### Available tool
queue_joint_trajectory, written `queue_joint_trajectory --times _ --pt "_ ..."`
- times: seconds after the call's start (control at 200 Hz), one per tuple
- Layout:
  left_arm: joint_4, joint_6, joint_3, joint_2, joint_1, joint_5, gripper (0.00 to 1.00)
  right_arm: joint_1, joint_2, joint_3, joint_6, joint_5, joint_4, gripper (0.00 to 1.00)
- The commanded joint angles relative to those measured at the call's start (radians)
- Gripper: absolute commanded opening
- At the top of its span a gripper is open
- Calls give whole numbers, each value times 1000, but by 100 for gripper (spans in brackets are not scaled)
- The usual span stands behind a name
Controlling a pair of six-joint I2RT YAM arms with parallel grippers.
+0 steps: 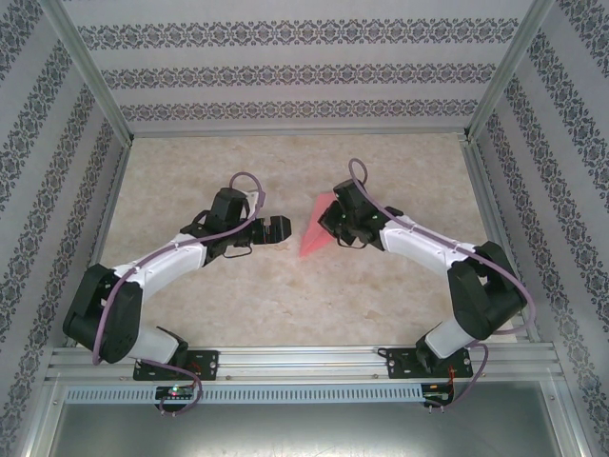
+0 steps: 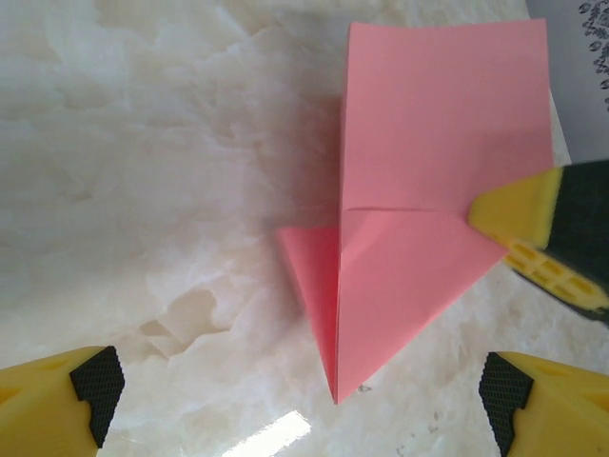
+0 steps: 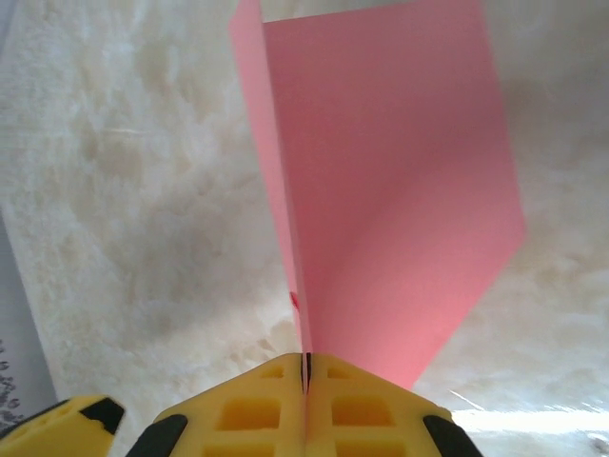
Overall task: Fold a paper plane with a square sheet of paper (pick it up from the middle)
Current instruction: Fourth fold the wing at the center of the table.
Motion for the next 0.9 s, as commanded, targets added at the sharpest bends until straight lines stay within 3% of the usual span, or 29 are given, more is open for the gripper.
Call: queue_joint_trajectory --times 0.0,0.135,0.475,0.894 --pt "44 48 -10 -25 -11 -41 100 21 6 79 -9 82 -72 0" --pt "57 61 -11 -6 -12 -12 100 38 -17 80 27 163 -123 0" --pt "166 220 -56 39 -101 -16 100 42 71 5 254 104 -69 1" --pt "325 446 -98 151 -183 -103 92 -17 241 54 326 -160 -10 5"
